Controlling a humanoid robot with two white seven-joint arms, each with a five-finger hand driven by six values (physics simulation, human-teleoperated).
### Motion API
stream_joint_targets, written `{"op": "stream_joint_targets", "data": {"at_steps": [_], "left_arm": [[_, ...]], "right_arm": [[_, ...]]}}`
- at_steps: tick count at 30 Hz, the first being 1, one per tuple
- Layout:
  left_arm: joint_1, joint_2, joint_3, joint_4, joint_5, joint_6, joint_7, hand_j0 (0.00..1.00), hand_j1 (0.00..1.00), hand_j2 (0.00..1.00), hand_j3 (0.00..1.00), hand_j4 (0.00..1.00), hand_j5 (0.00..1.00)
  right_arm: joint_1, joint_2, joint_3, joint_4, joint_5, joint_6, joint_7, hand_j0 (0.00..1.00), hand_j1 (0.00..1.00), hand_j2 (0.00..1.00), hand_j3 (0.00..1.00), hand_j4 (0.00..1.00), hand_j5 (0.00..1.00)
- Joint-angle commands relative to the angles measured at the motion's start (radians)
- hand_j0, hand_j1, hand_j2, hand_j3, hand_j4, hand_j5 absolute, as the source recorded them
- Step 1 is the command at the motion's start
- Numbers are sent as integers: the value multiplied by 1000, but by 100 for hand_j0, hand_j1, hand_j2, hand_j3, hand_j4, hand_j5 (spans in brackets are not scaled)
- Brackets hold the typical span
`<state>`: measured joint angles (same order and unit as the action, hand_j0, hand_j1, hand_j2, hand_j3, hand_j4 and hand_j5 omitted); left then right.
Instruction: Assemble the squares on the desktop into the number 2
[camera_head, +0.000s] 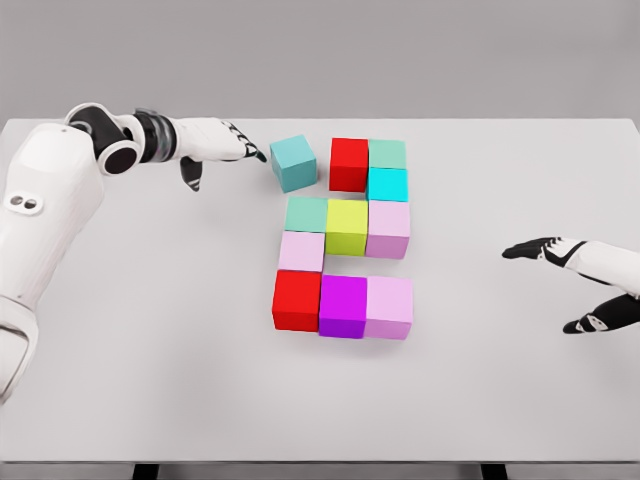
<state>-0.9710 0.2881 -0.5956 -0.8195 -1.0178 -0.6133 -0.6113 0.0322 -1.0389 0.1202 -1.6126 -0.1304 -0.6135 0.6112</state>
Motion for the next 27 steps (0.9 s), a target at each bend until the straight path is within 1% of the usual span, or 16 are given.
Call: {"op": "stream_joint_targets", "data": {"at_steps": [1, 5, 6, 18, 22, 27], "left_arm": [[0, -3, 2, 2, -1, 2, 0, 100, 100, 100, 100, 100, 100], [-9, -7, 2, 23, -2, 2, 0, 100, 100, 100, 100, 100, 100], [-17, -12, 2, 23, -2, 2, 0, 100, 100, 100, 100, 100, 100], [-21, -35, 2, 25, -2, 2, 0, 100, 100, 100, 100, 100, 100], [-21, -37, 2, 25, -2, 2, 0, 100, 100, 100, 100, 100, 100], [-29, -41, 0, 25, -4, 2, 0, 100, 100, 100, 100, 100, 100]], "right_arm": [[0, -1, 1, -3, -8, 3, 0, 100, 100, 100, 100, 100, 100], [0, -1, -1, -1, -8, 3, 0, 100, 100, 100, 100, 100, 100], [0, -1, -1, -1, -8, 3, 0, 100, 100, 100, 100, 100, 100], [0, -1, -1, -3, -8, 3, 0, 100, 100, 100, 100, 100, 100], [3, -3, -13, 22, -8, 3, 0, 100, 100, 100, 100, 100, 100], [3, -1, -10, 17, -8, 3, 0, 100, 100, 100, 100, 100, 100]]}}
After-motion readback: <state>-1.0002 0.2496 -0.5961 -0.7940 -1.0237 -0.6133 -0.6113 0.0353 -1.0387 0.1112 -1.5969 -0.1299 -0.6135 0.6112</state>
